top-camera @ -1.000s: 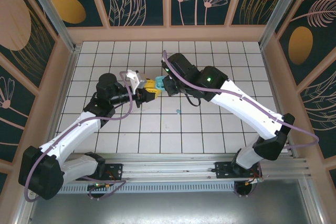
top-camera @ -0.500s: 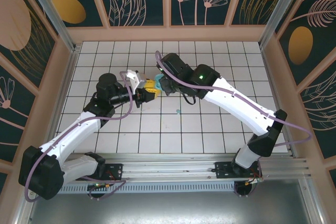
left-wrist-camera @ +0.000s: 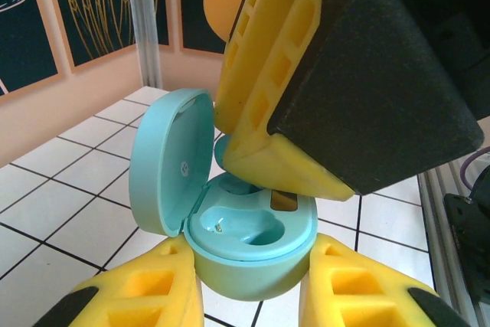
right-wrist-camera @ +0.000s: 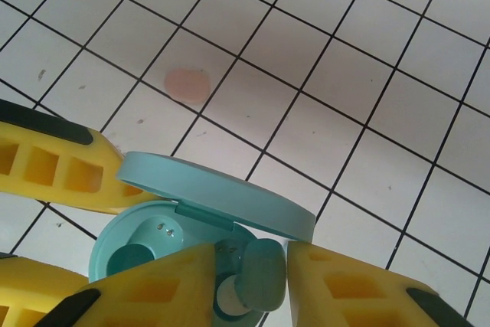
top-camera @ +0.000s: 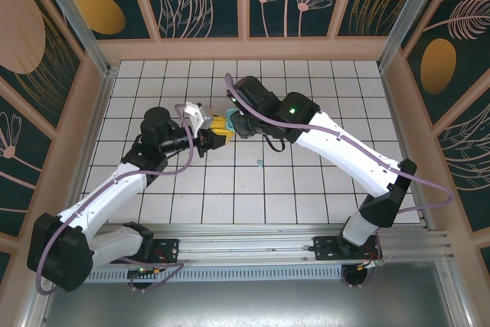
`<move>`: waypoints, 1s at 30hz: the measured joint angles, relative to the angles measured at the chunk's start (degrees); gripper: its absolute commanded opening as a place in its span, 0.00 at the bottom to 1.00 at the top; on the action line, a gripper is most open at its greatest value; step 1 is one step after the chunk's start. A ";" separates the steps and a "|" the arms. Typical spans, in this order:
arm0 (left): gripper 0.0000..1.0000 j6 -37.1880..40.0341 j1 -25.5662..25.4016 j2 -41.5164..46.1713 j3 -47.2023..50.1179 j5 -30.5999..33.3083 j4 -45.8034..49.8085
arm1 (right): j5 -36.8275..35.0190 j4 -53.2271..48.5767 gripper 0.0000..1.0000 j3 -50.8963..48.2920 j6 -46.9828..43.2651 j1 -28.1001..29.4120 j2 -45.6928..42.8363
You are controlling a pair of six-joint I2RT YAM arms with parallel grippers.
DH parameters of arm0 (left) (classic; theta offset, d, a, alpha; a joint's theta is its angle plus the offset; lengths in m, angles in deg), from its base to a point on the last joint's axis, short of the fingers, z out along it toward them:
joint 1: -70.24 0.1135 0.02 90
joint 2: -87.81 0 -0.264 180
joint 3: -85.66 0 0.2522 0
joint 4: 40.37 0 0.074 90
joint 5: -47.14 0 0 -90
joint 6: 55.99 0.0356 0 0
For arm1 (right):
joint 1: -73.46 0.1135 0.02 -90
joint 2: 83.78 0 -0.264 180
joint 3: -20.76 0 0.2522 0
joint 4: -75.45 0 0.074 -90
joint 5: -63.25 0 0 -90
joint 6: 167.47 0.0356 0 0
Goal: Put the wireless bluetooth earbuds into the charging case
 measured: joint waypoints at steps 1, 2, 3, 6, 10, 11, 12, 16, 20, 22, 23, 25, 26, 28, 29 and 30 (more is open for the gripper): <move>0.00 0.00 0.00 0.00 0.00 0.00 0.00 | 0.00 -0.11 0.31 0.04 0.00 0.00 0.00; 0.00 0.00 0.00 0.00 0.00 0.00 0.00 | 0.04 -0.31 0.31 0.17 0.00 -0.02 0.00; 0.00 0.00 0.00 0.00 0.00 0.00 0.00 | 0.07 -0.39 0.31 0.31 0.02 -0.02 0.00; 0.00 0.00 0.00 0.00 0.00 0.00 -0.11 | 0.68 -0.39 0.32 0.81 0.02 -0.09 0.00; 0.00 0.00 0.00 0.00 0.00 0.00 -0.28 | 2.89 -0.28 0.33 0.92 0.02 -0.57 0.00; 0.00 0.00 0.00 0.00 0.00 0.00 -0.33 | 3.56 -0.13 0.33 0.92 0.07 -0.79 -0.02; 0.00 0.00 0.00 0.00 0.00 0.00 -0.37 | 4.24 0.07 0.34 0.92 0.09 -0.96 -0.02; 0.00 0.00 0.00 0.00 0.00 0.02 -0.39 | 6.58 1.33 0.34 0.46 0.33 -1.70 -0.48; 0.00 0.00 0.00 0.00 0.00 0.00 -0.39 | 7.63 1.81 0.34 0.22 0.74 -2.08 -1.66; 0.00 0.00 0.00 0.00 0.00 0.00 -0.39 | 7.96 2.51 0.35 0.22 1.31 -2.21 -2.62; 0.00 0.02 0.00 0.00 0.00 0.02 -0.39 | 8.15 2.86 0.36 0.22 1.55 -2.34 -3.19; 0.00 0.02 0.00 0.00 0.00 0.00 -0.39 | 8.68 4.04 0.36 -0.09 2.01 -2.86 -4.74; 0.00 0.00 0.00 0.00 0.00 0.02 -0.39 | 9.03 5.03 0.37 -0.72 2.32 -3.32 -5.92; 0.00 0.00 0.00 0.00 0.00 0.00 -0.39 | 9.86 6.99 0.37 -2.75 3.32 -4.63 -8.66; 0.00 0.00 0.00 0.00 0.00 0.00 -0.39 | 10.38 8.33 0.37 -4.37 4.17 -5.81 -10.54; 0.00 0.00 0.00 0.00 0.00 0.00 -0.39 | 10.99 9.44 0.37 -5.90 4.81 -7.02 -12.15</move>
